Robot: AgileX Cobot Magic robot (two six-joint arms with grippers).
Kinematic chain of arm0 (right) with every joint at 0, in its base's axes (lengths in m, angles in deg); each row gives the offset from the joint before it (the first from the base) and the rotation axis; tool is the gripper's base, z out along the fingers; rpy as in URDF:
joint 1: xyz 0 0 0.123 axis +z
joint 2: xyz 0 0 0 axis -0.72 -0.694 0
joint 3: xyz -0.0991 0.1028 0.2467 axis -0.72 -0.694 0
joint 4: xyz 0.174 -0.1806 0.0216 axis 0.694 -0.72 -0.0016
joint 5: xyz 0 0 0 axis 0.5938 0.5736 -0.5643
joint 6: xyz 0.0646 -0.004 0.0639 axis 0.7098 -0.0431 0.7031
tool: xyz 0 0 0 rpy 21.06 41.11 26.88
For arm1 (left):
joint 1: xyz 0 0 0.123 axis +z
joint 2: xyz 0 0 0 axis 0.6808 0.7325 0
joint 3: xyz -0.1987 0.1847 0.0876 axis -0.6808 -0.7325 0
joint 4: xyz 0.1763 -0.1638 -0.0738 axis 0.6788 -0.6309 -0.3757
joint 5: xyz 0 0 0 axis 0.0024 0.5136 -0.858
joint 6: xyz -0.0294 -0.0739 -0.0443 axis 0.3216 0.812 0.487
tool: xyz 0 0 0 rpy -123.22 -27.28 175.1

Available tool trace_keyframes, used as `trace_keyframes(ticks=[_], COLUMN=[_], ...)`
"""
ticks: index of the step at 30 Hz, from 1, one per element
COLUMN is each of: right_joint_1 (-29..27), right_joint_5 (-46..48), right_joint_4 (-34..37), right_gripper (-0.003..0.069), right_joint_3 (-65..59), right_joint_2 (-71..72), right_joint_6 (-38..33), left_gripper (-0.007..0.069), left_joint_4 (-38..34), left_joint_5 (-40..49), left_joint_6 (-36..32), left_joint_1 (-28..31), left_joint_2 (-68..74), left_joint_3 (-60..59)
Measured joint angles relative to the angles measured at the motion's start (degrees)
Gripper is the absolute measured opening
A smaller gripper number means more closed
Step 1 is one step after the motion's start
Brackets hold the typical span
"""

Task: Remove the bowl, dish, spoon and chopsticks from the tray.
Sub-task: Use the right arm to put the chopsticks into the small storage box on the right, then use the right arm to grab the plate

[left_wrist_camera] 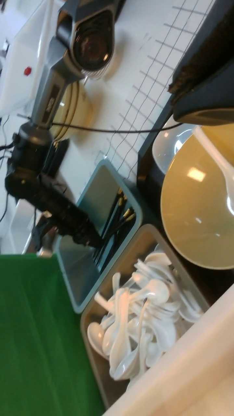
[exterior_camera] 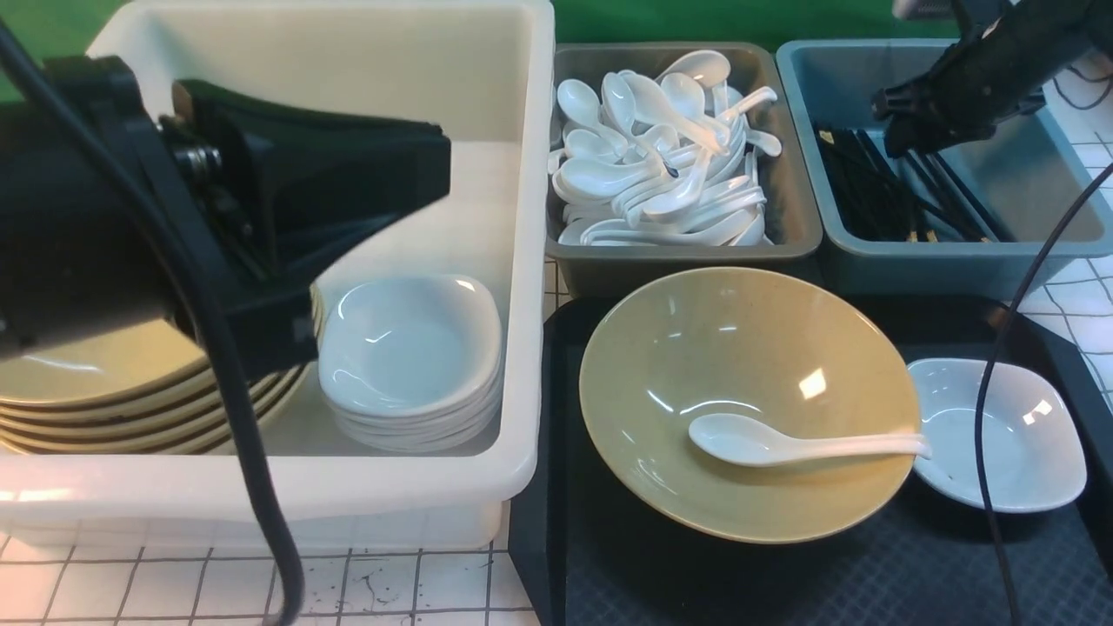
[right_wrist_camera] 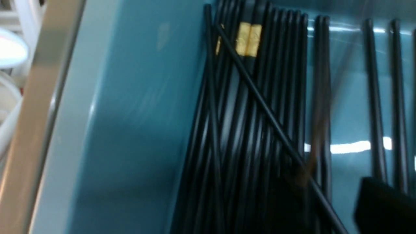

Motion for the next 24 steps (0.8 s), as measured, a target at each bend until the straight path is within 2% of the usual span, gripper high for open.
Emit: trace_keyframes(ticks=[2,4,7,9,12,13,14,17,18,20,24], right_joint_1=[-0.06,-0.06,0.43,1.11,3.57,4.23,5.72,10.93,11.34,17.49,24.82], right_joint_5=[1.91,4.23,10.59,14.08,14.08,14.08,14.08,14.08,14.08,14.08,14.13], right_joint_4=[-0.34,-0.40,-0.44,-0.63,-0.73,-0.73,-0.73,-0.79,-0.79,-0.73,-2.39], right_gripper=[0.0451,0.0499,0.0510,0.0483,0.0352,0.0333,0.0264,0.0153,0.0145,0.0123,0.0159], right_joint_3=[0.02,0.02,0.09,-0.16,-3.05,-3.67,-6.62,-16.94,-18.53,-28.22,-38.98], right_joint_2=[1.19,2.66,6.46,9.36,15.97,17.26,20.19,28.97,30.24,37.38,43.24], right_joint_6=[0.18,0.18,-1.03,-2.93,-4.63,-4.70,-5.03,-6.86,-7.02,-11.06,-16.49], left_gripper=[-0.0001,-0.0001,-0.0001,-0.0001,-0.0001,-0.0001,-0.0001,-0.0001,-0.0001,-0.0001,-0.0001], left_joint_4=[0.00,0.00,0.00,0.06,0.75,1.01,1.67,4.07,4.24,6.65,8.09], left_joint_5=[-0.22,-0.17,0.97,2.59,6.48,7.12,8.51,11.67,11.87,14.05,15.22], left_joint_6=[-0.13,-0.19,0.17,1.31,4.16,4.91,5.96,8.42,8.54,9.93,10.20], left_joint_1=[0.00,0.00,0.00,0.00,0.00,0.00,0.00,0.00,0.00,0.00,0.00], left_joint_2=[0.00,0.00,0.00,0.00,0.00,0.00,0.00,0.00,0.00,0.00,-0.06], left_joint_3=[0.00,0.00,0.00,0.00,0.00,0.00,0.00,0.00,0.00,0.00,0.00])
